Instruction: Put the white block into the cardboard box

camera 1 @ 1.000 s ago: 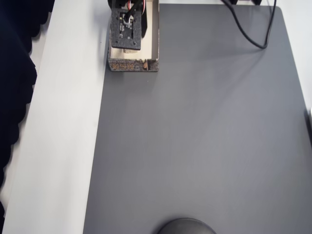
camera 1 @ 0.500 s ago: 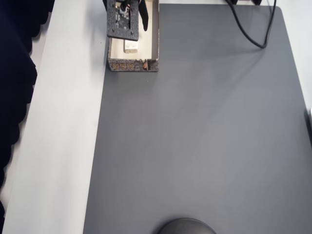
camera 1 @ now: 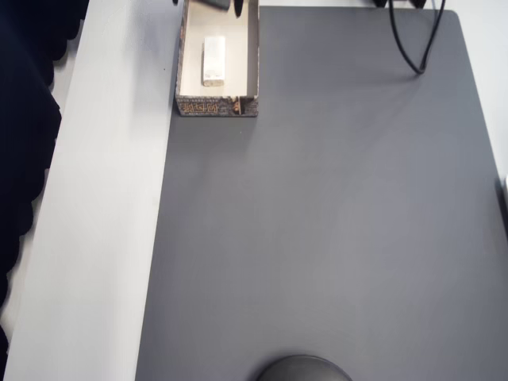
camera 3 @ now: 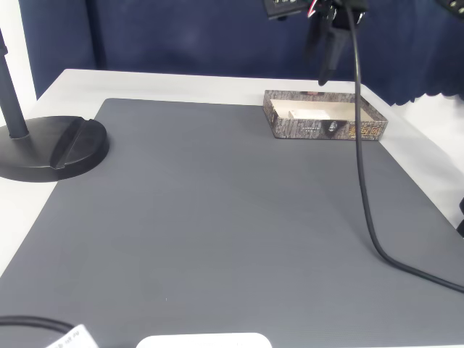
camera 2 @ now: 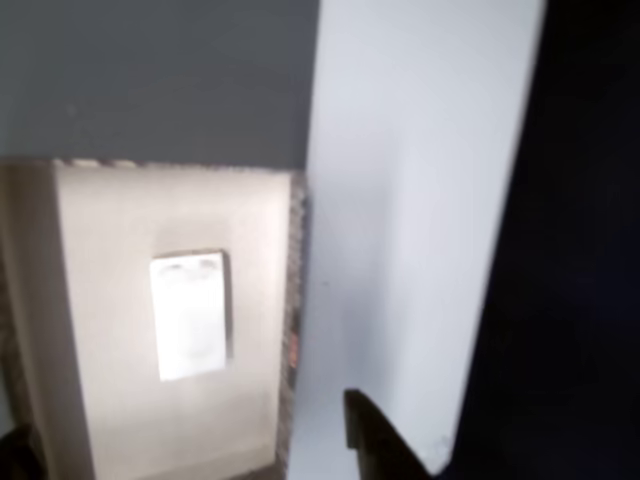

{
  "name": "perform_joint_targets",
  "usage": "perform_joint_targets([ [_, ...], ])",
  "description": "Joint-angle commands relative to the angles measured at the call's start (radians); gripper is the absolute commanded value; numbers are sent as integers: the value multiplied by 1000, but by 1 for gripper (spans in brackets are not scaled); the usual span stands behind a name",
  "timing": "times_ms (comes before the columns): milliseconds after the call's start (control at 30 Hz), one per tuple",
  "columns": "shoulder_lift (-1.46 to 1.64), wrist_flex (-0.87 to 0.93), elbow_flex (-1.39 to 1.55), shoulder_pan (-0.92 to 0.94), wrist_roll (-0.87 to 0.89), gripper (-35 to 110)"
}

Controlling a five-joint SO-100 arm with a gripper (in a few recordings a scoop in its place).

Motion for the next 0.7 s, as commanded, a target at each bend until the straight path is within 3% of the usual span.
perform_joint_targets([
  [0,201,14,15,-28,-29,44],
  [167,347,20,146,-60,-81,44],
  [433,658,26,552,-221,-218,33],
  [667,874,26,825,-449,-512,21],
])
